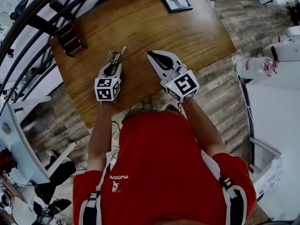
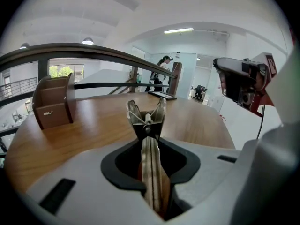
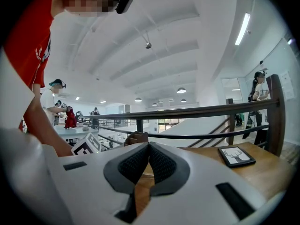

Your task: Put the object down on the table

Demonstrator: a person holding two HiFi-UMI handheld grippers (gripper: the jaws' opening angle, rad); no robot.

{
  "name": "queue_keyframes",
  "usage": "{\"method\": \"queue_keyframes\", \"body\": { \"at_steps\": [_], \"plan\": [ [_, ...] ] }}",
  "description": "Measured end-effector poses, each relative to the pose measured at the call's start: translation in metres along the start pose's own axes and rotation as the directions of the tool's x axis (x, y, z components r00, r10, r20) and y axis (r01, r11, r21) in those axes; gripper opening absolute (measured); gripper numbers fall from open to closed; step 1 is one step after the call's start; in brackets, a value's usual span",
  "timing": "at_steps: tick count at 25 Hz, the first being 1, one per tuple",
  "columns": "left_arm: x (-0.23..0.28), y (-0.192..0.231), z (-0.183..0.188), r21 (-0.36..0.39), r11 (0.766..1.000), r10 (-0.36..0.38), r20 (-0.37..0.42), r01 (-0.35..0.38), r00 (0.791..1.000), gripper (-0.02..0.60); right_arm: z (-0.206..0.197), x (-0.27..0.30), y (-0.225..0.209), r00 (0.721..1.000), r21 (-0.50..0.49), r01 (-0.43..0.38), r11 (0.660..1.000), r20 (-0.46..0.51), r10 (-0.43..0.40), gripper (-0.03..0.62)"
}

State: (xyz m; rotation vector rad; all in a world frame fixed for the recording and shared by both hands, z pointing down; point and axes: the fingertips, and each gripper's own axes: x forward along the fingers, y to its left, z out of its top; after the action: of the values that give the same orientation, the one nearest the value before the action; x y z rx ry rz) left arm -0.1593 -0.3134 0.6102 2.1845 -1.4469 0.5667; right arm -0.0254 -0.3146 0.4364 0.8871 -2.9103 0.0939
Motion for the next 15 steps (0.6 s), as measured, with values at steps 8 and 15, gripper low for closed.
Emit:
{"method": "queue_keyframes", "body": {
  "at_steps": [8,15],
  "plan": [
    [0.002,0.000,-0.005,0.018,0.999,0.029,-0.042,-0.028,0.999,0.155,-0.001,-0.002,-0.003,1.000,0.002,-0.002,1.000,0.001,0.002,0.025],
    [-0.005,0.010,0.004,0.022,0.998,0.066,-0.020,-0.065,0.998,0.197,-0.001,-0.003,-0.005,1.000,0.009,-0.001,1.000,0.009,0.001,0.025]
  ]
}}
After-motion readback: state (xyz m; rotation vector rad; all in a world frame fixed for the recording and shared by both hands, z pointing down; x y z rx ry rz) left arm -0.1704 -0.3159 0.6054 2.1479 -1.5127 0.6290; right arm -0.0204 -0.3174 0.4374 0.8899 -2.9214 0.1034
